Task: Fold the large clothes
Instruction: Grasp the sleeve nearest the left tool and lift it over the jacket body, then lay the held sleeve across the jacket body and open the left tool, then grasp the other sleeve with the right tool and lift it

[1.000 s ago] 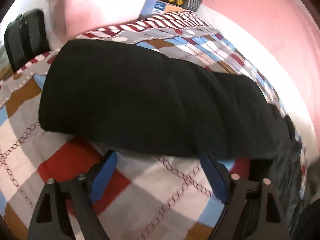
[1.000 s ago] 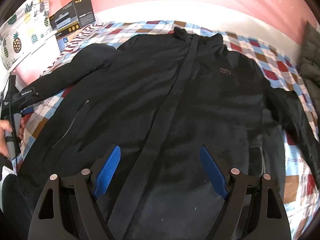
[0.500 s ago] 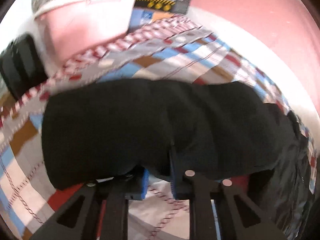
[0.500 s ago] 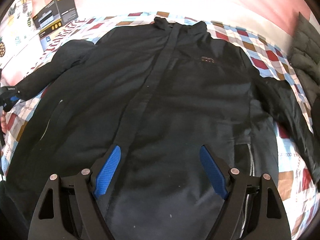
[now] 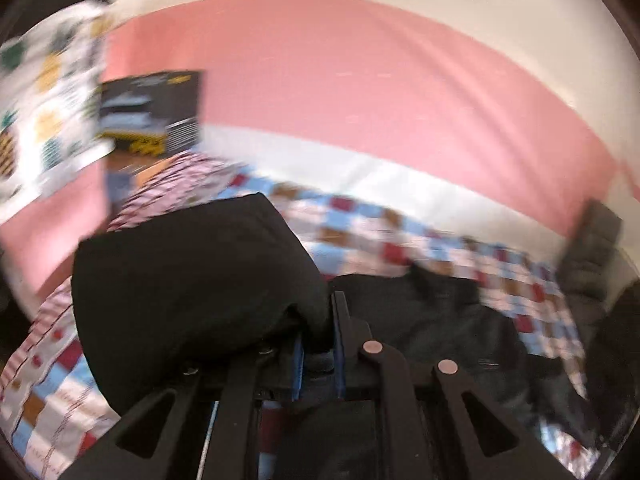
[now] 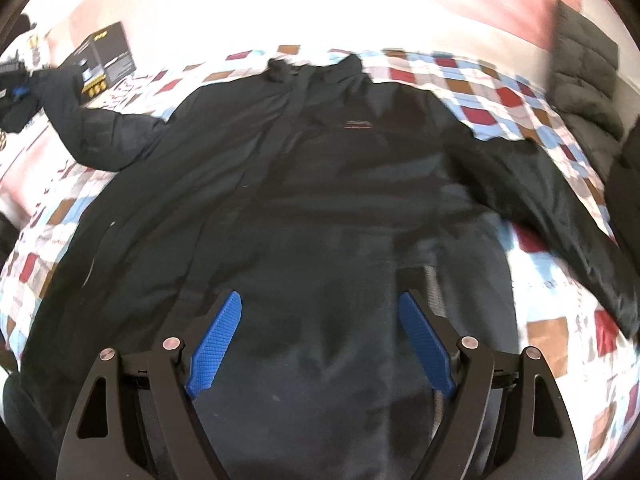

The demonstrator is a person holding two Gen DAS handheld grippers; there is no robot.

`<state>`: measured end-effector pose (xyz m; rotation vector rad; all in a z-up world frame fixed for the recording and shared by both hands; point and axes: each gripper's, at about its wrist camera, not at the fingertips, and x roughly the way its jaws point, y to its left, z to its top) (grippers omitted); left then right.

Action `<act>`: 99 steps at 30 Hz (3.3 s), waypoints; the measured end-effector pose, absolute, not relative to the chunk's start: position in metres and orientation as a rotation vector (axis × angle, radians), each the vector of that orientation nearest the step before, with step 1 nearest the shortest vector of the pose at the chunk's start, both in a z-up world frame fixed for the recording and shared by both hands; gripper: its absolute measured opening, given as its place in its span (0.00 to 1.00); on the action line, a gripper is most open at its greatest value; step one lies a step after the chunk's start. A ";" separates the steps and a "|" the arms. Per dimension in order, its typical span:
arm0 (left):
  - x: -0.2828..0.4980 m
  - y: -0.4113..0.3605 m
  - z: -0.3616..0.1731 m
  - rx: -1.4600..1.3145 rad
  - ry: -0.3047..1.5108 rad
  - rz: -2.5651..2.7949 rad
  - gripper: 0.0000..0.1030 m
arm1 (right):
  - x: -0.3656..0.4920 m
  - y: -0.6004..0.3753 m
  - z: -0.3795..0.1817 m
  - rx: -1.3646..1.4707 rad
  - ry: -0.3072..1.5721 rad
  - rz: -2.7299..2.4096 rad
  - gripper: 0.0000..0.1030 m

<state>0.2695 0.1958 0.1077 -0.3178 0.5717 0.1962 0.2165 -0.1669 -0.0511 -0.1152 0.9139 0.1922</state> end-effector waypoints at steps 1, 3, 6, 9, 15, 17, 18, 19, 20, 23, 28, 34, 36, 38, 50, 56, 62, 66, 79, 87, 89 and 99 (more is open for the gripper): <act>0.275 0.182 0.112 -0.305 0.569 0.162 0.12 | 0.215 -0.172 -0.051 -0.107 0.912 0.183 0.79; 0.289 0.154 0.117 -0.278 0.571 0.099 0.12 | 0.214 -0.187 -0.050 -0.085 0.910 0.160 0.79; 0.311 0.113 0.111 -0.271 0.594 0.007 0.12 | 0.213 -0.205 -0.050 -0.062 0.907 0.126 0.79; 0.331 0.072 0.089 -0.264 0.641 -0.061 0.12 | 0.214 -0.222 -0.050 -0.036 0.907 0.097 0.79; 0.358 -0.009 0.027 -0.213 0.780 -0.173 0.14 | 0.214 -0.248 -0.060 -0.004 0.918 0.064 0.79; 0.363 -0.026 0.007 -0.203 0.839 -0.190 0.22 | 0.215 -0.253 -0.065 0.001 0.932 0.056 0.79; 0.367 -0.032 -0.003 -0.210 0.874 -0.210 0.31 | 0.216 -0.256 -0.067 0.001 0.937 0.052 0.79; 0.367 -0.037 -0.009 -0.232 0.895 -0.241 0.35 | 0.216 -0.258 -0.069 0.003 0.942 0.048 0.79; 0.367 -0.039 -0.011 -0.256 0.904 -0.275 0.46 | 0.216 -0.260 -0.070 0.003 0.944 0.044 0.79; 0.359 -0.045 -0.005 -0.266 0.873 -0.338 0.58 | 0.216 -0.263 -0.072 0.006 0.943 0.033 0.79; 0.345 -0.027 0.013 -0.270 0.819 -0.370 0.59 | 0.224 -0.259 -0.067 0.021 0.922 0.040 0.79; 0.355 0.051 -0.002 -0.253 0.811 -0.145 0.58 | 0.250 -0.240 -0.057 0.023 0.894 0.079 0.79; 0.362 0.085 -0.016 -0.259 0.827 -0.064 0.58 | 0.262 -0.230 -0.056 0.020 0.887 0.096 0.79; 0.369 0.114 -0.032 -0.262 0.847 0.020 0.57 | 0.273 -0.220 -0.056 0.007 0.879 0.111 0.79; 0.375 0.130 -0.105 -0.253 0.926 0.089 0.67 | 0.375 -0.174 -0.091 -0.029 0.934 0.173 0.44; 0.376 0.127 -0.100 -0.229 0.952 0.078 0.67 | 0.381 -0.190 -0.099 0.017 0.994 0.149 0.44; 0.338 0.116 -0.074 -0.271 0.938 0.021 0.67 | 0.346 -0.195 -0.065 -0.035 0.949 0.117 0.44; 0.300 0.097 -0.057 -0.270 0.923 -0.011 0.67 | 0.308 -0.199 -0.035 -0.047 0.892 0.107 0.44; 0.192 0.029 -0.034 -0.162 0.937 -0.104 0.67 | 0.211 -0.233 -0.002 -0.064 0.834 0.021 0.45; 0.167 0.004 -0.018 -0.145 0.923 -0.131 0.67 | 0.176 -0.261 0.006 -0.039 0.801 -0.025 0.46; 0.166 0.000 -0.017 -0.147 0.926 -0.137 0.67 | 0.173 -0.267 0.006 -0.033 0.797 -0.030 0.50; 0.181 -0.023 -0.017 -0.110 0.929 -0.151 0.67 | 0.177 -0.311 -0.015 0.037 0.832 -0.092 0.51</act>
